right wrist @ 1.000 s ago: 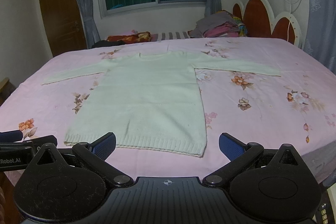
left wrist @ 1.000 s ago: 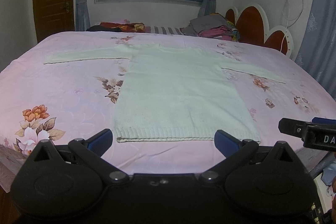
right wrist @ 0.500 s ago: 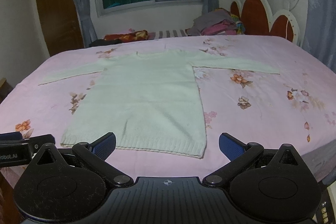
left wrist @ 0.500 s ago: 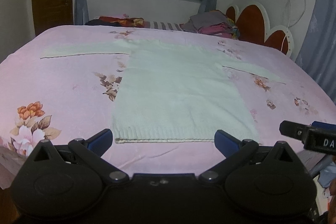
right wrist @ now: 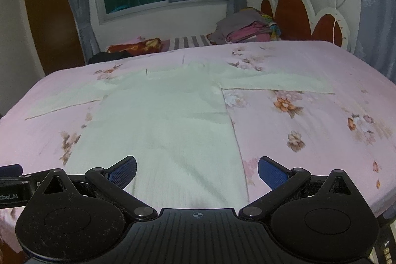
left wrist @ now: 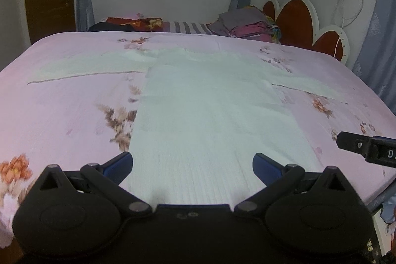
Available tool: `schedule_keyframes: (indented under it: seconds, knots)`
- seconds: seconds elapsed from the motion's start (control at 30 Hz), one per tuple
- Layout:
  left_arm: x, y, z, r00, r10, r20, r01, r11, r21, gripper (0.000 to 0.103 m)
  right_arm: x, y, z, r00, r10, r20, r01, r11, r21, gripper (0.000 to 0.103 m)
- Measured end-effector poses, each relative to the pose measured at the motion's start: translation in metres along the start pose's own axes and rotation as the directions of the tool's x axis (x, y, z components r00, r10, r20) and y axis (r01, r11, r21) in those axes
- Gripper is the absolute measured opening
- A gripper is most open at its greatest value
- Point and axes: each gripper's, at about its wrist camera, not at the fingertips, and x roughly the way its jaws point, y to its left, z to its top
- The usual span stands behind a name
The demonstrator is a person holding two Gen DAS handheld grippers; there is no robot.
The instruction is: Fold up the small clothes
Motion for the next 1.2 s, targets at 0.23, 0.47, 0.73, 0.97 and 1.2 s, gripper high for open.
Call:
schedule_keyframes:
  seconds: [0.23, 0.47, 0.73, 0.97, 1.2]
  knots:
    - [0.028, 0.012, 0.035, 1.0, -0.017, 0.004, 0.017, 1.0, 0.019, 0.103, 0.031, 0.008, 0.034, 0.999, -0.029, 0.027, 0.028, 0.999, 0.028, 0.103]
    - [0.051, 0.011, 0.046, 0.999, 0.033, 0.009, -0.034, 0.997, 0.065, 0.103, 0.053, 0.007, 0.053, 0.997, -0.067, 0.031, 0.065, 0.996, 0.053, 0.103]
    - [0.079, 0.006, 0.058, 0.998, -0.053, -0.019, 0.053, 0.999, 0.007, 0.103, 0.073, -0.018, 0.069, 0.989, -0.143, 0.029, 0.141, 0.988, 0.064, 0.103]
    - [0.111, -0.007, 0.083, 1.0, -0.017, -0.005, 0.017, 0.999, 0.05, 0.103, 0.102, -0.075, 0.093, 0.981, -0.184, 0.061, 0.174, 0.975, 0.136, 0.103]
    - [0.164, -0.044, 0.111, 0.999, -0.005, -0.054, 0.01, 0.997, 0.082, 0.103, 0.145, -0.177, 0.121, 0.965, -0.261, 0.038, 0.24, 0.929, 0.28, 0.103]
